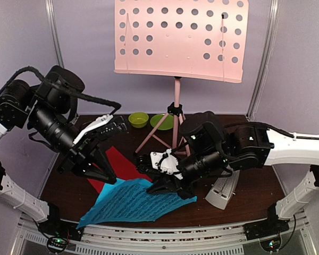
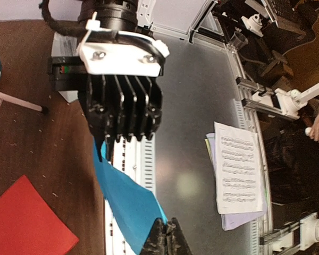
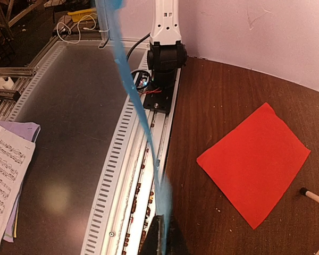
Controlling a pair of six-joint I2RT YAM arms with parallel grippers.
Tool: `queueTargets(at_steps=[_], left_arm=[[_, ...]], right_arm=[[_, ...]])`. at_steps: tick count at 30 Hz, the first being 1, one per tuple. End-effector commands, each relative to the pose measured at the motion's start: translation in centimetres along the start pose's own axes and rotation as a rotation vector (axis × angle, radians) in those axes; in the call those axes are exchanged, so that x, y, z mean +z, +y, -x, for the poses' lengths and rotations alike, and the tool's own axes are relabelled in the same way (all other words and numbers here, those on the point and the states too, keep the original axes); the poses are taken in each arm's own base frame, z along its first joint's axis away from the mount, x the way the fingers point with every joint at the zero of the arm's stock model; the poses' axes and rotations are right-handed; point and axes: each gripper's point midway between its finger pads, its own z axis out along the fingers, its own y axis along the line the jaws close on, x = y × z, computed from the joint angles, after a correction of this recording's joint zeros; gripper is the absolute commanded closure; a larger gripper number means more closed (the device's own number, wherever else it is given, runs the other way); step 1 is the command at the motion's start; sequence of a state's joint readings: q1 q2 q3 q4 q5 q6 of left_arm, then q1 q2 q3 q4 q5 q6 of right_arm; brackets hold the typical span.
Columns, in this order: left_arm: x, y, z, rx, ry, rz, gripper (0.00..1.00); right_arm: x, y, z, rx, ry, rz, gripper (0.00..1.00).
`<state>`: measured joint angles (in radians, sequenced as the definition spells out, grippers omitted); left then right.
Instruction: Set up the instrument practice props
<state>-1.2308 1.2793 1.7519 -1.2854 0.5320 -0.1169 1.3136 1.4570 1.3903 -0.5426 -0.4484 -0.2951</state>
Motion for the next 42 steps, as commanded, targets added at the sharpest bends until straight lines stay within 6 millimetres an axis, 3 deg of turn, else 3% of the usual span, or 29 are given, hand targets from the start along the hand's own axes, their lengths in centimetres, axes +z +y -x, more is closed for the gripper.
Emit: queueTargets(at_steps=[1,3,5,9,14,17,23,28,42], left_arm=[[-2.5,1.7,1.8,0.066,-0.091,0.182,0.76],[-3.6,3.0,2.4,0.06,-0.139,0.284,0.56],[-4.9,4.9,2.4,0.026,-0.173,0.411,0.43],[-7.2,6.4,3.5,-0.038,-0.294,0.508,0.35],[-9.4,5.9,4.8,-0.083,-0.506,0.491,0.27],[-10.6,5.6,4.7,-0.109,-0.59,0.49,0.15],[-11.2,6.1,4.4,-0.169,-0.634,0.507,0.13],[-12.0,5.2,4.8,-0.161,-0.738,0.457,0.13],[-11.6,2.7,5.4,-0.087,-0.794,0.31,0.13]], right_arm=[[-0.6,0.0,1.2,0.036,-0.028,-0.006,1.0],[-1.3,-0.3,1.8,0.076,-0.067,-0.015,1.0],[-2.2,-0.9,2.4,0.144,-0.134,-0.014,1.0],[-4.6,-1.7,3.4,0.248,-0.27,-0.01,1.0],[-7.4,-1.2,3.9,0.27,-0.362,-0.021,1.0],[-8.7,-0.8,4.0,0.275,-0.392,-0.027,1.0],[-11.2,0.1,4.6,0.281,-0.468,-0.026,1.0],[-12.6,0.4,4.8,0.289,-0.497,-0.035,1.0],[-14.0,0.4,4.8,0.308,-0.529,-0.05,1.0]])
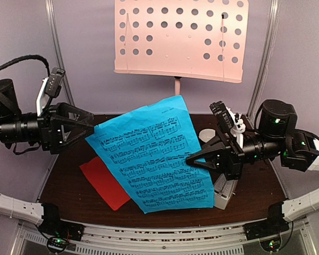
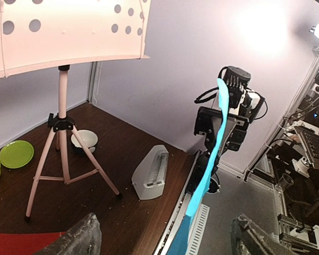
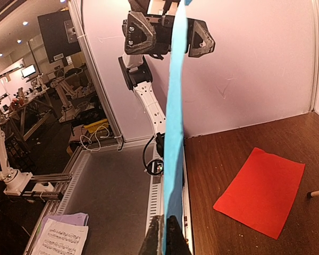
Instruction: Set up the instrument practice props
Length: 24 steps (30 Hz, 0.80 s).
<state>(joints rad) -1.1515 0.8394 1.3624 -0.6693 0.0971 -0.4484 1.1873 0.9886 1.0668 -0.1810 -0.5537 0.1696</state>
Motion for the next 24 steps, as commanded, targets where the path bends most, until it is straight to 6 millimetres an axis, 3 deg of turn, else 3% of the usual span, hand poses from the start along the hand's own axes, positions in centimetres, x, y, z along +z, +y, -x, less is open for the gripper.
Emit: queueTargets(at_steps=[1,24], left_arm=[[-0.5,-1.7,1.7,0.007,-0.082,-0.096,0.13],[-0.2,-1.5,1.9,0.021,-0.103,-0.085,0.13]], right_arm=[[-0.7,0.2,1.1,0.004,-0.051,0.004,1.0],[-1.5,0.3,2.9,-0.004,-0.101,0.014,1.0]])
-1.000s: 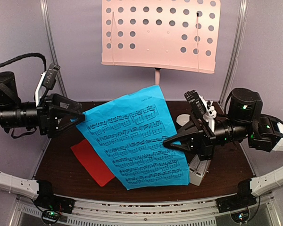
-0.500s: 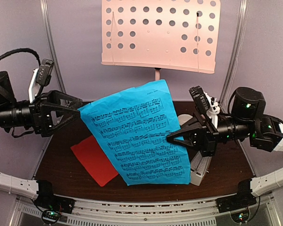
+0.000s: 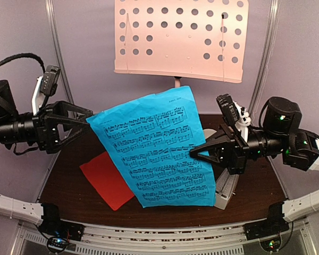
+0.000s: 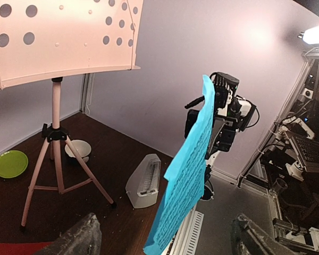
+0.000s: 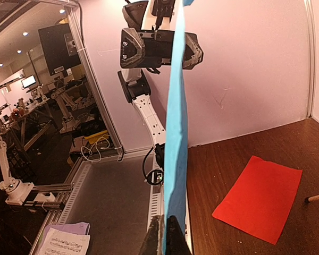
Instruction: Set up the instrument practice props
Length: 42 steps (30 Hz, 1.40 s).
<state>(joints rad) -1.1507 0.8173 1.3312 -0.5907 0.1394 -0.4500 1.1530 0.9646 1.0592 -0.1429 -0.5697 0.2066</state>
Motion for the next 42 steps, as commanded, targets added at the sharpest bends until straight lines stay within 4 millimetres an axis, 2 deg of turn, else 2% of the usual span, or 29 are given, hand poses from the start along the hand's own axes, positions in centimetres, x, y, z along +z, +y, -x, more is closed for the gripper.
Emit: queueTargets(at_steps=[1,9,12,15,20,24,28,31,35,39,40,42], left_arm=[[0.2,-0.4,1.1,0.016,-0.049,-0.023,0.13],[0.2,0.1,1.3,0.023,-0.062,0.004,0.15],[0.4,1.5,2.2,0.055,-0.062,0.103,0.18],[1.5,3.4,3.3,0.118,-0.032,0.23,0.21],[3.9,5.8,6.5,0.281,-0.04,0.402,0.21],[4.7,7.0,10.5,0.374,-0.117,0.497,0.2],[4.5,10.0,14.2,0.304,-0.209,0.602,0.22],[4.4,11.2,16.5,0.262,-0.286,0.617,0.22],[5.2,12.8,17.9,0.253,-0.301,0.636,0.24],[6.4,13.7,19.1,0.274,-0.318,0.639,0.26],[7.5,14.8,19.7,0.28,-0.313,0.667,0.29],[8.0,15.6,20.0,0.295,-0.306,0.696,0.31]], right_arm=[[-0.4,0.7,1.6,-0.02,-0.049,0.024,1.0],[-0.5,0.9,2.6,-0.026,-0.065,0.027,1.0],[-1.1,0.4,4.3,-0.035,-0.113,-0.023,1.0],[-2.1,-0.7,6.6,-0.039,-0.177,-0.099,1.0],[-3.9,-2.2,10.7,-0.07,-0.256,-0.209,1.0],[-5.4,-3.5,13.7,-0.107,-0.302,-0.294,1.0],[-6.7,-4.7,16.7,-0.125,-0.345,-0.354,1.0],[-7.8,-5.7,18.9,-0.147,-0.38,-0.416,1.0],[-8.7,-6.8,21.4,-0.169,-0.436,-0.467,1.0],[-8.3,-8.2,23.0,-0.184,-0.462,-0.489,1.0],[-8.6,-8.5,24.7,-0.195,-0.503,-0.502,1.0],[-8.8,-8.8,25.8,-0.205,-0.525,-0.518,1.0]])
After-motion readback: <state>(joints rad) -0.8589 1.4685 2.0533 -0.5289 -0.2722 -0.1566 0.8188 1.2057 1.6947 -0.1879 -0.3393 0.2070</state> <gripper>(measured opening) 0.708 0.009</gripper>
